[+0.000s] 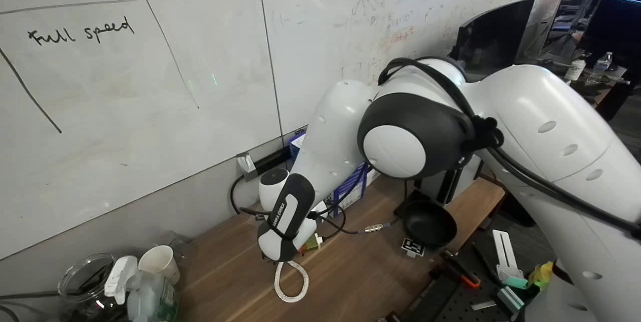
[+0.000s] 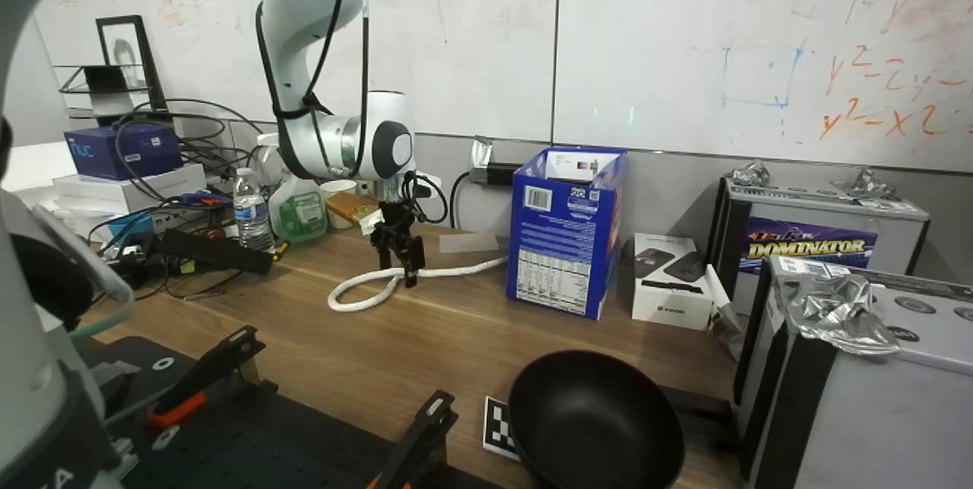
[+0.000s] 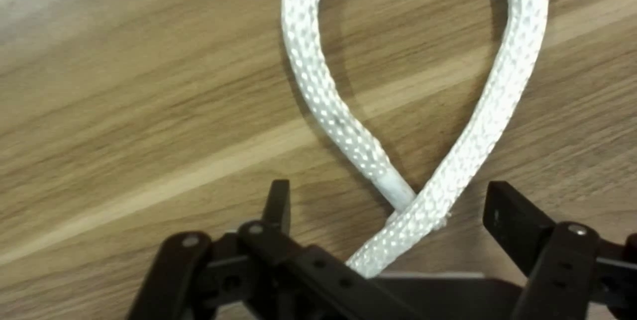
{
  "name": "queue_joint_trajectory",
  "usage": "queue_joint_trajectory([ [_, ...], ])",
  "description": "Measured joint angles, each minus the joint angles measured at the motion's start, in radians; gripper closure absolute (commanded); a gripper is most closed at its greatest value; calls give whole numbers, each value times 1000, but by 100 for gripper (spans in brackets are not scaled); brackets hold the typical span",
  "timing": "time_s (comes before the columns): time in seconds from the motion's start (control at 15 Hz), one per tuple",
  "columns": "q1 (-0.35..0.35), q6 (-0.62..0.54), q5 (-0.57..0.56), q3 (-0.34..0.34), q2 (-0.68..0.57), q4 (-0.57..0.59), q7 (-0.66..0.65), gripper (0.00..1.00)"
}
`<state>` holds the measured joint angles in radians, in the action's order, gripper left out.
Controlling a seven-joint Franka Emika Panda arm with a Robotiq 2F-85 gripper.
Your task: Put the white ropes inside the blue box
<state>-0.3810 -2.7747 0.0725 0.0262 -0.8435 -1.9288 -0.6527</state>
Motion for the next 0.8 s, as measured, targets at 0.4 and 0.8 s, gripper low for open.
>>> queue_joint_trajectory([
  [0.4, 0, 0, 0, 2, -7, 9, 0, 0],
  [0.8, 0, 0, 0, 4, -7, 11, 0, 34],
])
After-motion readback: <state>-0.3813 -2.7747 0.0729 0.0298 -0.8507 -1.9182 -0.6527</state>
